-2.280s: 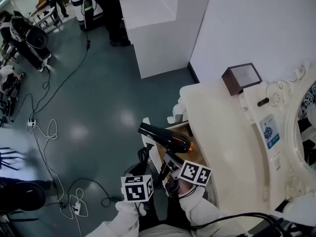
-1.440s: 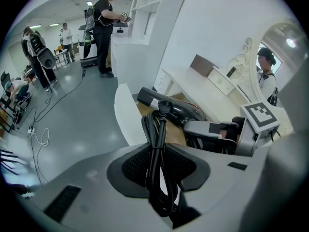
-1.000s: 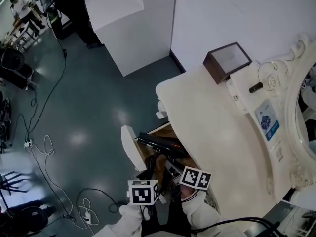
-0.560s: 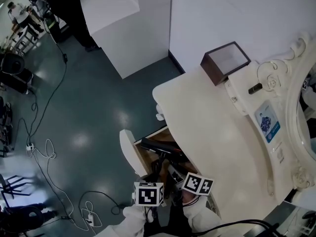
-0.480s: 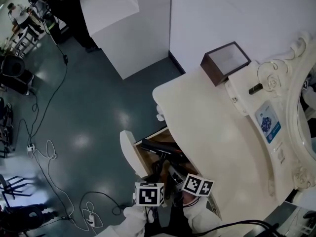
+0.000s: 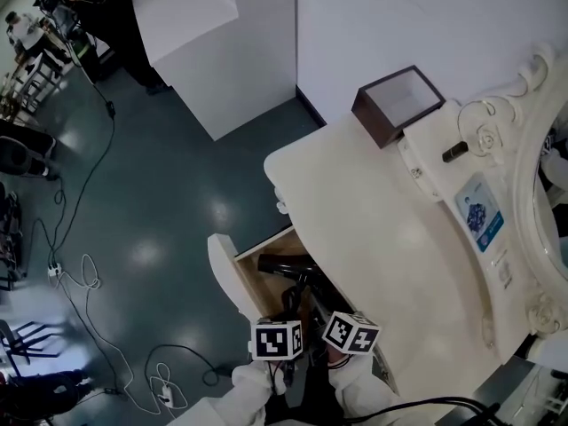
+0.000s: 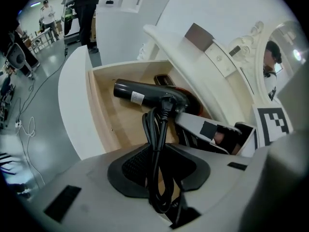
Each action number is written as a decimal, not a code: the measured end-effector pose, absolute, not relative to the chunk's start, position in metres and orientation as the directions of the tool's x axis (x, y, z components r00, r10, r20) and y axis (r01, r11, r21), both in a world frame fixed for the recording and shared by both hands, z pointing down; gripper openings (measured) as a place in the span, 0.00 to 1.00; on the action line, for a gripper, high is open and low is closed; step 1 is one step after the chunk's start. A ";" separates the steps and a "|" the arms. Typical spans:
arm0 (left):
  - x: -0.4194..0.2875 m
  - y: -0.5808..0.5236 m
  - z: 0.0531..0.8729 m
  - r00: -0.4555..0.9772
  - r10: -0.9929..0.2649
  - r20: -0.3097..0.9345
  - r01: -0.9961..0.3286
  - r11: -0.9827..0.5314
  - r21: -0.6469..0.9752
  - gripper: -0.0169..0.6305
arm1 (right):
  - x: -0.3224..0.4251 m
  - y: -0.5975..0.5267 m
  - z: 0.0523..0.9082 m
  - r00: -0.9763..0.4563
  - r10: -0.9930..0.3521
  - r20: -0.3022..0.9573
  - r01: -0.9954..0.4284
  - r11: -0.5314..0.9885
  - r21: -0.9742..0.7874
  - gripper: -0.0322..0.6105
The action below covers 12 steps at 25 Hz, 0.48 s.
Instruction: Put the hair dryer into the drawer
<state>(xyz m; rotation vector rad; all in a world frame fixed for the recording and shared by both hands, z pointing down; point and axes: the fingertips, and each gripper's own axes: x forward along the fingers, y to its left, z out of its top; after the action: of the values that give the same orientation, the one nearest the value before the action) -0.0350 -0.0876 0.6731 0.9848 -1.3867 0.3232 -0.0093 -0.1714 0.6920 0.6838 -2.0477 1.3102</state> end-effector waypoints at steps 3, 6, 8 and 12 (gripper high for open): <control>-0.043 -0.091 0.674 0.186 -0.368 0.911 -0.686 0.616 0.388 0.18 | -0.014 -0.176 0.692 -0.681 -0.124 0.721 -0.704 0.382 -0.599 0.41; -0.052 -0.098 0.674 0.160 -0.385 0.909 -0.666 0.638 0.387 0.18 | -0.018 -0.180 0.692 -0.676 -0.156 0.720 -0.713 0.384 -0.587 0.41; -0.052 -0.100 0.675 0.151 -0.386 0.910 -0.665 0.641 0.382 0.17 | -0.018 -0.181 0.693 -0.673 -0.166 0.721 -0.716 0.395 -0.576 0.41; -0.055 -0.105 0.676 0.130 -0.399 0.908 -0.662 0.646 0.379 0.18 | -0.021 -0.184 0.694 -0.664 -0.172 0.728 -0.720 0.412 -0.559 0.41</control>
<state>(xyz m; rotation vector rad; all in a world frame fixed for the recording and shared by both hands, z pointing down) -0.0549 -0.1045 0.6762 0.9324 -1.4908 0.2385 -0.0212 -0.1837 0.6938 0.7535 -2.0909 1.2291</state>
